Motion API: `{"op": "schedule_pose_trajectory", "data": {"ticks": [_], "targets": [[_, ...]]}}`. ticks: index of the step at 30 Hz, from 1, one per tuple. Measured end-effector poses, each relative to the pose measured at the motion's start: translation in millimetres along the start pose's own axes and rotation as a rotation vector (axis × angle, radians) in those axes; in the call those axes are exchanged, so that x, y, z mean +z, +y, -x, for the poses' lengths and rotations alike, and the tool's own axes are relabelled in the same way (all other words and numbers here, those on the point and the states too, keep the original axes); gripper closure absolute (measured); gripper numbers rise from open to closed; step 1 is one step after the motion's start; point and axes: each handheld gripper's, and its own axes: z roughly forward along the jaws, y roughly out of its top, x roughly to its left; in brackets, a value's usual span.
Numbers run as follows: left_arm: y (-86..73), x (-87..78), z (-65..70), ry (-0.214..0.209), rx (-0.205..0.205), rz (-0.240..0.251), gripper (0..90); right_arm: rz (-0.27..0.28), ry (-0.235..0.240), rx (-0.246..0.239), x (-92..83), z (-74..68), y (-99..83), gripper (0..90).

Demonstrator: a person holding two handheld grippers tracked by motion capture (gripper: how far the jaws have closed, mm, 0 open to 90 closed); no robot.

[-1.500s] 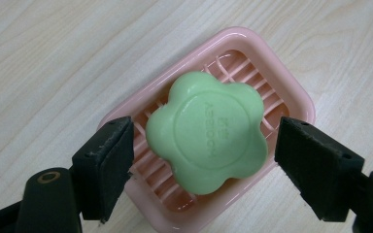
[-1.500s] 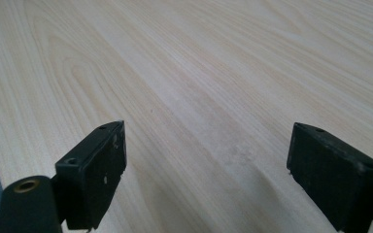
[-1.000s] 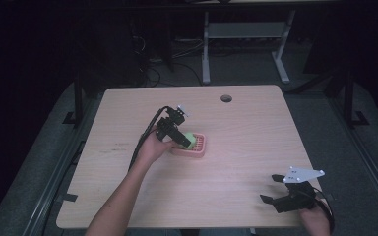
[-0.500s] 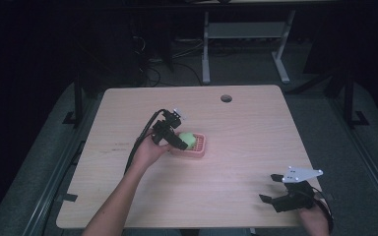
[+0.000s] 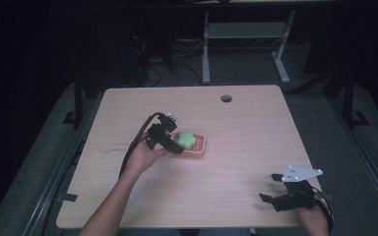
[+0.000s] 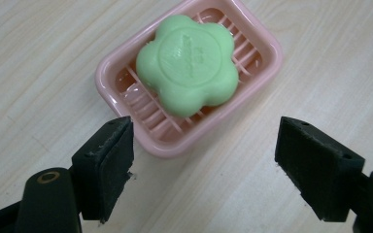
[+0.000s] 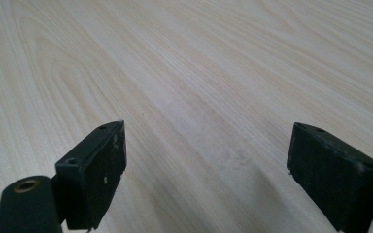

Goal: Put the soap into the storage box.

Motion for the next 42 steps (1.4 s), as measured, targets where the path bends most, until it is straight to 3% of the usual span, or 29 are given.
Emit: {"op": "schedule_pose_trajectory", "data": {"ticks": [4,24,35,36,42], "targets": [[-3.7,-1.9,0.5,0.0,0.014,0.002,21.7,0.004,0.0,0.004,0.5,0.5,-0.4,13.7],[-31.7,-5.9,2.1,-0.002,-0.001,-0.001,21.4,0.001,-0.009,0.015,-0.5,2.8,-1.4,13.8],[-45.5,-11.0,2.5,0.01,0.011,0.006,21.4,0.001,-0.012,0.026,0.2,2.9,-1.8,13.8],[-46.8,-11.1,3.7,0.006,-0.006,0.015,21.5,0.001,-0.013,0.026,0.2,3.0,-1.8,13.8],[-52.8,-15.1,5.5,0.009,0.01,0.015,21.4,-0.001,-0.017,0.026,0.3,3.9,-2.3,13.7]]}}
